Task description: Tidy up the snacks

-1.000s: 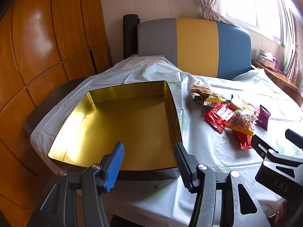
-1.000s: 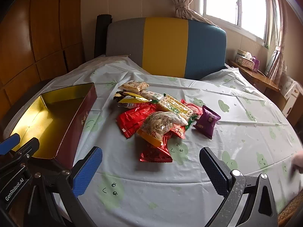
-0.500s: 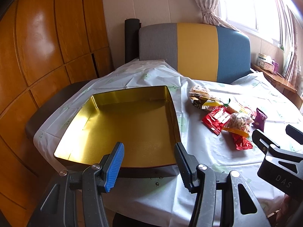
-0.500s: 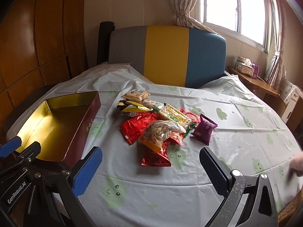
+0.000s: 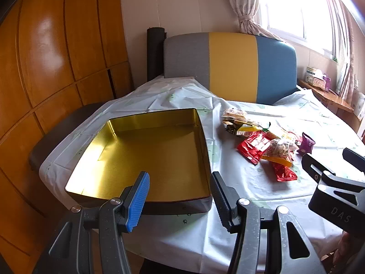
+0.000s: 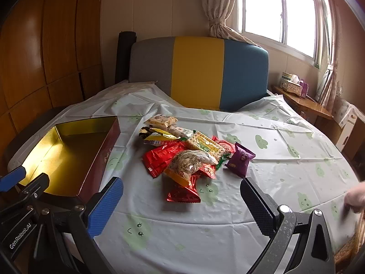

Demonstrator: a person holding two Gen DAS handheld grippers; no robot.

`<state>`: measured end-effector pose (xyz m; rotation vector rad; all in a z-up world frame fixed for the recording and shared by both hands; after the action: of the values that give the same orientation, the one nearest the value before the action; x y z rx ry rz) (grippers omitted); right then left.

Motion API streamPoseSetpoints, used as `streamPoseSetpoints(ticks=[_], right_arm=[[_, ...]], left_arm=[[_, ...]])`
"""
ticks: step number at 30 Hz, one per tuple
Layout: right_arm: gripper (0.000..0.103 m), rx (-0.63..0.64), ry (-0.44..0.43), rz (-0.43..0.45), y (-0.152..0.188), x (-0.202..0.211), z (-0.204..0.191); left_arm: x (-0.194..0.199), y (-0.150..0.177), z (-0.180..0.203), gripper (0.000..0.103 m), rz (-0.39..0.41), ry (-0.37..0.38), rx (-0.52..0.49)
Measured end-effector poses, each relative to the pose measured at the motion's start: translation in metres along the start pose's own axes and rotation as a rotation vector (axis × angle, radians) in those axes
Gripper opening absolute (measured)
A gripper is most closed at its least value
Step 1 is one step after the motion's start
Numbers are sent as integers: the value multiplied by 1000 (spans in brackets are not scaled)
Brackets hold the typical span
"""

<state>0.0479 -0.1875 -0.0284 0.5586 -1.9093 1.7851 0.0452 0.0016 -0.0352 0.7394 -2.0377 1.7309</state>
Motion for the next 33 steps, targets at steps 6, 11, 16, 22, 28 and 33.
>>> streamPoseSetpoints(ticks=[6,11,16,22,28,33], right_arm=[[103,0,8,3,-1,4,0],[103,10,18,11,-2,10,-1],[103,2,33,10,-2,11,5],[103,-2,30,5,-1,8,7],[103,-8,23,-5,-1,-1,11],[103,-11,21,-12,-5,-9,21]], left_arm=[[4,1,2,56,1,16,0],[4,-2,2,56,0,37,6],[6,-2,9,56,4,58,-11],[7,1,13,56,1,71,-25],[3,2,19,56,-5,78,-40],[-2,2,28,56,-15,91,-60]])
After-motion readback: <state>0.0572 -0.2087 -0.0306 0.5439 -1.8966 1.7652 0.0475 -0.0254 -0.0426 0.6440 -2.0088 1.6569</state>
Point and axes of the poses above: each gripper's, at about its wrist camera, not at the fingertips, and x roughly against the way its jaws point, z to its right, y to its underside, the point moved 9 cm from there along -x, roughly the way its jaws point, and after that the axes turned 10 degrees about -y, right-handed, at the moved point
